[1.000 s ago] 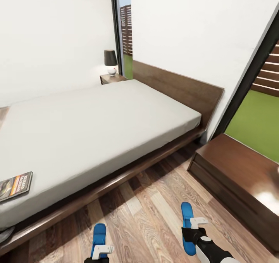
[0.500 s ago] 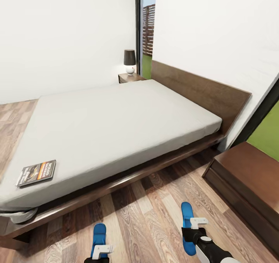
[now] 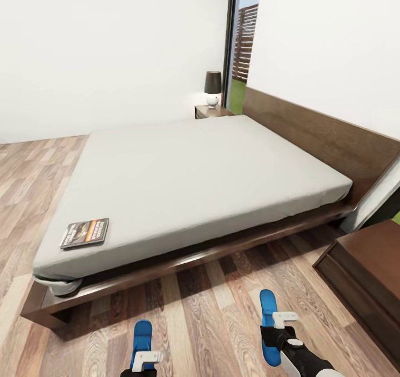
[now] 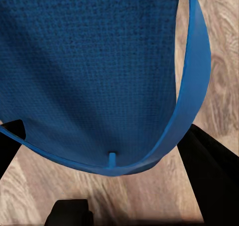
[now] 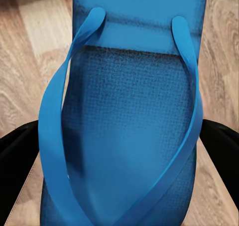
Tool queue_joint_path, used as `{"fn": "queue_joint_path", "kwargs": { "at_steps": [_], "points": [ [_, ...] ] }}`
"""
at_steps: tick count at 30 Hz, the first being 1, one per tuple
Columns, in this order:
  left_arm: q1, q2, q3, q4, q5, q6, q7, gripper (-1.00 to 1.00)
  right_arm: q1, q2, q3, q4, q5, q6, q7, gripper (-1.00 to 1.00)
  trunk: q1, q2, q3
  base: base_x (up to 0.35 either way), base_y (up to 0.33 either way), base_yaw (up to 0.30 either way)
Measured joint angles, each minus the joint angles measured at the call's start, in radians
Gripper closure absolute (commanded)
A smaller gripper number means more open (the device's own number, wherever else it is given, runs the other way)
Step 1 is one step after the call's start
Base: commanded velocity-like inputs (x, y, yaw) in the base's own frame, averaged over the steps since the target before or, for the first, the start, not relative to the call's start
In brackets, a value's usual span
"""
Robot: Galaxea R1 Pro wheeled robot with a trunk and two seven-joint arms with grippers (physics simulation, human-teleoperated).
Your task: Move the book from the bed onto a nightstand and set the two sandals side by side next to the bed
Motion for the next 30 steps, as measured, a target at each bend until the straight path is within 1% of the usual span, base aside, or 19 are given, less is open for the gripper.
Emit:
{"fn": "queue_joint_path", "kwargs": {
  "at_steps": [14, 19, 22, 25, 27, 29, 30],
  "points": [
    [0.000, 0.000, 0.000, 0.000, 0.001, 0.000, 0.000, 1.00, 0.000, -0.001, 0.000, 0.000, 0.000, 0.000, 0.001, 1.00, 0.000, 0.000, 0.000, 0.000, 0.000, 0.281],
    [0.000, -0.001, 0.000, 0.000, 0.000, 0.000, 0.000, 1.00, 0.000, -0.003, 0.000, -0.020, 0.000, -0.010, 0.001, 1.00, 0.000, 0.000, 0.000, 0.000, 0.000, 0.281],
    [0.000, -0.001, 0.000, 0.000, 0.000, 0.000, 0.000, 1.00, 0.004, -0.002, 0.000, -0.070, -0.002, -0.024, 0.000, 1.00, 0.000, 0.000, 0.000, 0.000, 0.000, 0.281],
    [0.000, -0.002, 0.000, 0.000, 0.000, 0.000, 0.000, 1.00, 0.033, 0.001, 0.001, -0.130, 0.000, -0.020, 0.000, 1.00, 0.000, 0.000, 0.000, 0.000, 0.000, 0.279],
    [0.000, -0.002, 0.000, 0.000, 0.000, 0.000, 0.000, 1.00, 0.063, 0.002, -0.001, -0.202, -0.004, 0.009, 0.000, 1.00, 0.000, 0.000, 0.000, 0.000, 0.000, 0.264],
    [0.000, -0.002, 0.000, 0.000, 0.000, 0.000, 0.000, 1.00, 0.086, 0.002, -0.001, -0.265, -0.007, 0.059, 0.000, 1.00, 0.000, 0.000, 0.000, 0.000, 0.000, 0.250],
    [0.000, -0.002, 0.000, 0.000, 0.000, 0.000, 0.000, 1.00, 0.118, 0.002, -0.001, -0.339, -0.008, 0.090, 0.000, 1.00, 0.000, 0.000, 0.000, 0.000, 0.000, 0.237]
  ]
}}
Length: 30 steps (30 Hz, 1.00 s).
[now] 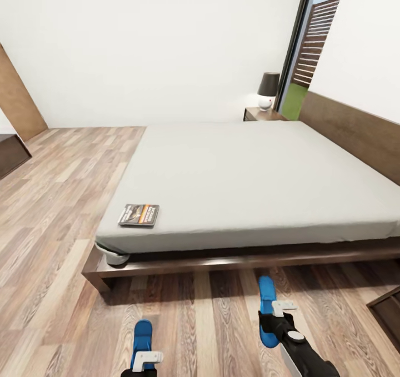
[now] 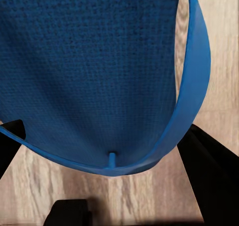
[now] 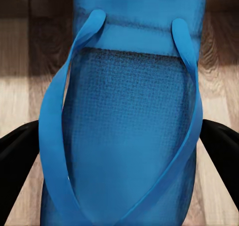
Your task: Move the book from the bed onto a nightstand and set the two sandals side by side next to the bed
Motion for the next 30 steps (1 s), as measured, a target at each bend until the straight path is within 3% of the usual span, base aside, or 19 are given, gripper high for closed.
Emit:
{"fn": "queue_joint_path", "kwargs": {
  "at_steps": [1, 5, 10, 14, 15, 18, 27, 30],
  "points": [
    [0.000, 0.000, 0.000, 0.000, 0.000, 0.000, 0.000, 1.00, 0.068, 0.000, 0.000, -0.120, 0.000, 0.031, 0.000, 1.00, 0.000, 0.000, 0.000, 0.000, 0.000, 0.230],
    [0.000, 0.001, 0.000, 0.000, 0.000, 0.000, 0.000, 1.00, 0.263, 0.000, 0.000, -0.377, 0.007, 0.047, 0.001, 1.00, 0.000, 0.000, 0.000, 0.000, 0.000, 0.126],
    [0.000, 0.001, 0.000, 0.000, 0.000, 0.000, 0.000, 1.00, 0.420, -0.001, 0.001, -0.498, 0.010, -0.128, 0.001, 1.00, 0.000, 0.000, 0.000, 0.000, 0.000, 0.016],
    [0.000, 0.001, 0.001, 0.000, 0.000, 0.000, 0.000, 1.00, 0.489, -0.001, 0.000, -0.518, 0.007, -0.214, -0.001, 1.00, 0.000, 0.000, 0.000, 0.000, 0.000, 0.001],
    [0.000, 0.002, 0.000, 0.000, 0.000, 0.000, 0.000, 1.00, 0.526, -0.001, -0.001, -0.530, 0.004, -0.278, -0.004, 1.00, 0.000, 0.000, 0.000, 0.000, 0.000, 0.000],
    [0.000, 0.001, 0.000, 0.000, 0.000, 0.000, 0.000, 1.00, 0.579, -0.004, -0.004, -0.518, -0.003, -0.377, -0.007, 1.00, 0.000, 0.000, 0.000, 0.000, 0.000, 0.000],
    [0.000, 0.002, 0.001, 0.000, 0.000, 0.000, 0.000, 1.00, 0.597, -0.005, -0.004, -0.300, -0.006, -0.661, -0.010, 1.00, 0.000, 0.000, 0.000, 0.000, 0.000, 0.000],
    [0.000, 0.003, 0.002, 0.000, 0.000, 0.000, 0.000, 1.00, 0.598, -0.005, -0.004, -0.282, -0.006, -0.691, -0.010, 1.00, 0.000, 0.000, 0.000, 0.000, 0.000, 0.000]
  ]
}}
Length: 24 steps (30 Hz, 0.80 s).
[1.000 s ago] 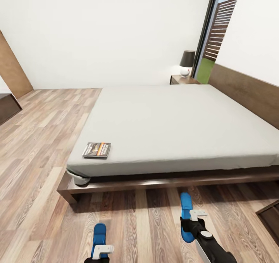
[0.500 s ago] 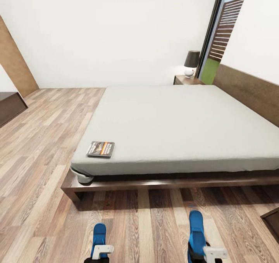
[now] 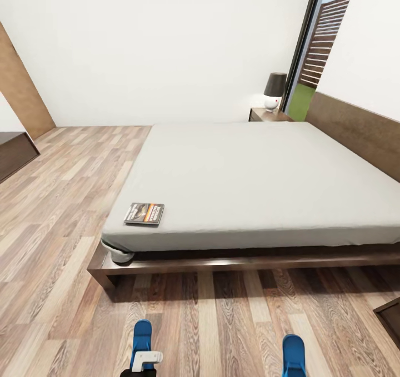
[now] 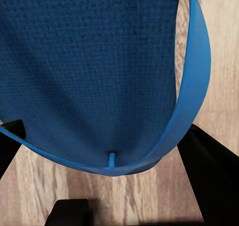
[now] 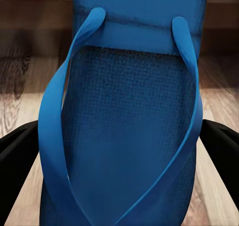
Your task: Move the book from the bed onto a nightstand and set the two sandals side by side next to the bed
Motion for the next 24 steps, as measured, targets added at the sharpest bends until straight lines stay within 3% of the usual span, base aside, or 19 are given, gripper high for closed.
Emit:
{"fn": "queue_joint_path", "kwargs": {
  "at_steps": [7, 15, 17, 19, 21, 24],
  "points": [
    [0.000, 0.000, 0.001, 0.000, -0.001, 0.000, 0.001, 1.00, 0.000, 0.000, 0.000, 0.033, 0.000, -0.044, 0.000, 1.00, 0.000, 0.000, 0.000, 0.000, 0.000, 0.000],
    [-0.001, -0.002, 0.003, -0.003, -0.001, 0.017, 0.000, 1.00, 0.000, -0.002, -0.001, 0.026, 0.001, -0.060, 0.000, 1.00, 0.031, -0.056, -0.025, 0.000, 0.000, 0.000],
    [-0.006, -0.001, 0.003, -0.011, -0.003, 0.066, 0.000, 1.00, 0.000, -0.002, -0.001, 0.024, 0.001, -0.060, 0.000, 1.00, 0.038, -0.070, -0.031, 0.000, 0.000, 0.000],
    [-0.016, 0.001, 0.004, -0.048, -0.006, 0.184, 0.002, 1.00, 0.000, -0.002, -0.001, 0.019, 0.001, -0.060, 0.000, 1.00, 0.046, -0.084, -0.037, 0.000, 0.000, 0.000],
    [-0.022, 0.003, 0.004, -0.147, -0.008, 0.321, 0.003, 1.00, 0.000, -0.002, -0.001, 0.002, 0.002, -0.059, 0.000, 1.00, 0.054, -0.098, -0.044, 0.000, 0.000, 0.000],
    [-0.033, 0.003, 0.004, -0.262, -0.008, 0.447, 0.001, 1.00, 0.000, -0.002, -0.001, -0.027, 0.003, -0.057, -0.003, 1.00, 0.065, -0.119, -0.053, 0.000, 0.000, 0.000]
  ]
}}
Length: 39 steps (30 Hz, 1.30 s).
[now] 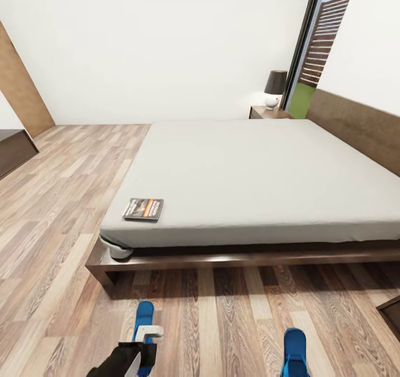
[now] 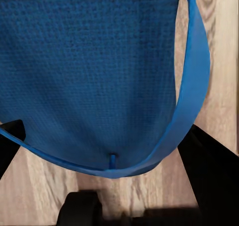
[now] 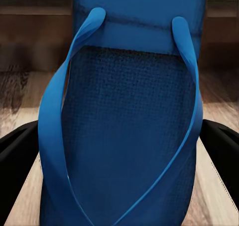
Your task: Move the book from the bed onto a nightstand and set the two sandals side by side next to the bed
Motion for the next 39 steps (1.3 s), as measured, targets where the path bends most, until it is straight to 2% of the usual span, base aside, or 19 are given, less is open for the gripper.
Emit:
{"fn": "queue_joint_path", "kwargs": {
  "at_steps": [1, 2, 5, 8, 9, 10, 12, 15, 19, 39],
  "points": [
    [-0.005, 0.000, 0.001, -0.021, 0.001, 0.026, 0.000, 1.00, 0.000, 0.000, 0.000, -0.007, 0.000, 0.001, -0.001, 1.00, 0.004, -0.007, -0.003, 0.000, 0.000, 0.000],
    [-0.024, 0.000, 0.001, -0.071, 0.002, 0.103, -0.001, 1.00, 0.000, 0.000, 0.000, -0.030, 0.001, 0.003, -0.005, 1.00, 0.008, -0.014, -0.006, 0.000, 0.000, 0.000],
    [-0.088, -0.002, 0.001, -0.127, 0.002, 0.257, -0.004, 1.00, 0.000, 0.000, 0.000, -0.063, 0.002, 0.006, -0.008, 1.00, 0.019, -0.035, -0.016, 0.000, 0.000, 0.000],
    [-0.156, -0.004, 0.002, -0.144, 0.006, 0.343, -0.013, 1.00, 0.000, 0.000, 0.000, -0.086, 0.001, 0.005, -0.011, 1.00, 0.031, -0.056, -0.025, 0.000, 0.000, 0.000],
    [-0.194, -0.007, 0.002, -0.148, 0.008, 0.398, -0.018, 1.00, 0.000, 0.000, 0.000, -0.118, 0.001, 0.004, -0.020, 1.00, 0.034, -0.063, -0.028, 0.000, 0.000, 0.000],
    [-0.204, -0.008, 0.003, -0.149, 0.006, 0.415, -0.019, 1.00, 0.000, 0.000, 0.000, -0.139, 0.002, 0.004, -0.023, 1.00, 0.038, -0.070, -0.031, 0.000, 0.000, 0.000],
    [-0.212, -0.007, 0.003, -0.146, 0.015, 0.432, -0.021, 1.00, 0.000, -0.001, -0.001, -0.185, 0.002, 0.007, -0.031, 1.00, 0.046, -0.084, -0.038, 0.000, 0.000, 0.000],
    [-0.217, -0.002, 0.003, -0.142, 0.056, 0.442, -0.023, 1.00, 0.000, -0.002, -0.001, -0.249, 0.002, 0.011, -0.060, 1.00, 0.058, -0.105, -0.047, 0.000, 0.000, 0.000],
    [-0.218, 0.000, 0.002, -0.139, 0.075, 0.444, -0.023, 1.00, 0.000, -0.003, -0.001, -0.268, 0.002, 0.014, -0.076, 1.00, 0.073, -0.133, -0.060, 0.000, 0.000, 0.000],
    [-0.217, 0.002, 0.001, -0.141, 0.072, 0.451, -0.022, 1.00, 0.000, -0.003, -0.003, -0.244, 0.004, 0.015, -0.079, 1.00, 0.150, -0.273, -0.122, 0.000, 0.000, 0.000]
  ]
}}
